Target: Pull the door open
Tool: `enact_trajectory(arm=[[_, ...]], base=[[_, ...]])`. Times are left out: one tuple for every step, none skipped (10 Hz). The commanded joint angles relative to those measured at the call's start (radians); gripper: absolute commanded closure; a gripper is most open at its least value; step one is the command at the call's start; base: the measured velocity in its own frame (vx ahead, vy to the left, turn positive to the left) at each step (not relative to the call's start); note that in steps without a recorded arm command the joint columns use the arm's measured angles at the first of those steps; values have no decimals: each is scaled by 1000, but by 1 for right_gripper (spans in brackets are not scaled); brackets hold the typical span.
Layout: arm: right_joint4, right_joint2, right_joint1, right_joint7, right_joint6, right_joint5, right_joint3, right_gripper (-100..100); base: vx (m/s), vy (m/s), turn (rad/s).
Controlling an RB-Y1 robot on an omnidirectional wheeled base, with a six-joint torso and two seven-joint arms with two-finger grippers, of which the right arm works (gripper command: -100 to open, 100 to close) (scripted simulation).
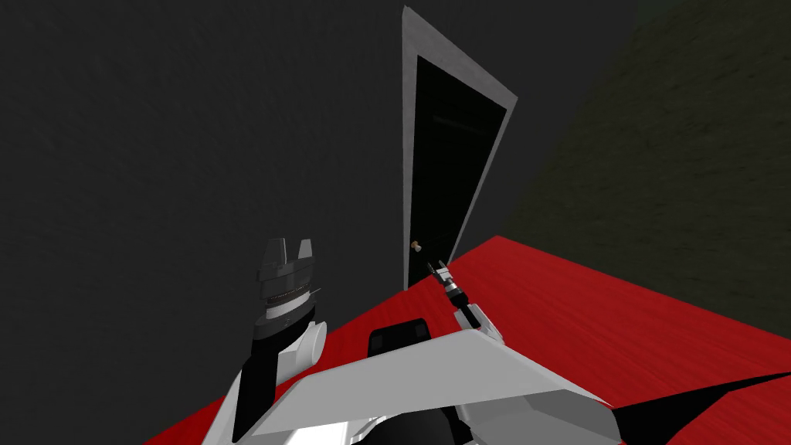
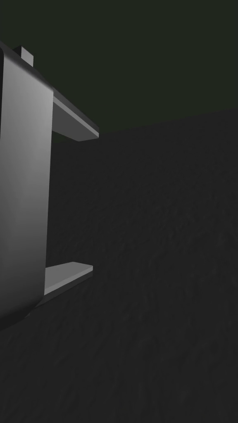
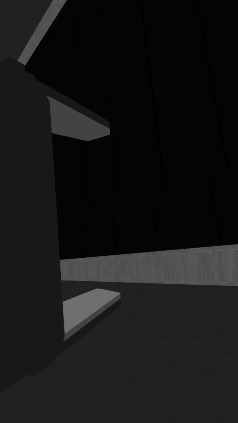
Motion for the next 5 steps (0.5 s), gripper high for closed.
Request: enact_trajectory(arm=[[46, 1, -11, 35, -11, 15, -10, -100], [69, 0, -17, 52, -15, 24, -15, -100], [93, 0, -23, 70, -20, 33, -21, -100], [113, 0, -28, 85, -24, 41, -25, -100], [151, -1, -38, 113, -32, 55, -34, -100]], base=[[64, -75, 158], [64, -78, 148], [48, -79, 145], [40, -75, 94], [41, -101, 172]])
